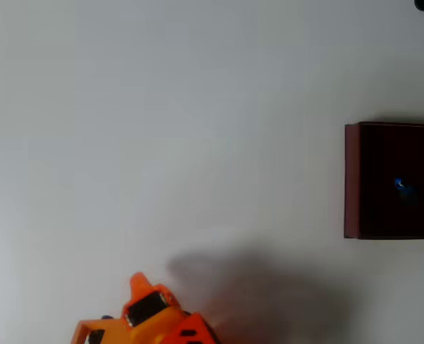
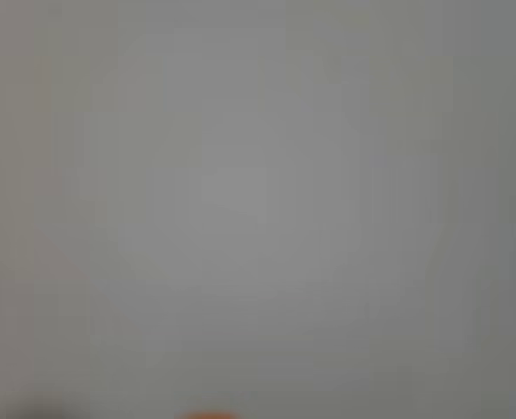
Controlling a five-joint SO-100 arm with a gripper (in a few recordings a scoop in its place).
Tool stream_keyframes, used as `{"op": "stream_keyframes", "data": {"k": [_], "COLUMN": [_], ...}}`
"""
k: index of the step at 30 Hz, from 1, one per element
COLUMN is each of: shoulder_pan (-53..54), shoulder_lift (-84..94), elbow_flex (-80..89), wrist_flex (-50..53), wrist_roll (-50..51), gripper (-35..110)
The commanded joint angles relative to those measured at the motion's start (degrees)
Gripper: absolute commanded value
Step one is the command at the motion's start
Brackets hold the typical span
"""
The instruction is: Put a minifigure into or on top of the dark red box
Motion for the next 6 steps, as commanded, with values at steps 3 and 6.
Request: {"op": "stream_keyframes", "data": {"k": [3,6], "shoulder_pan": [-1.05,-1.05], "shoulder_lift": [0.70,0.70], "elbow_flex": [0.26,0.26], "wrist_flex": [1.05,1.05], "wrist_roll": [1.14,1.14], "gripper": [0,0]}}
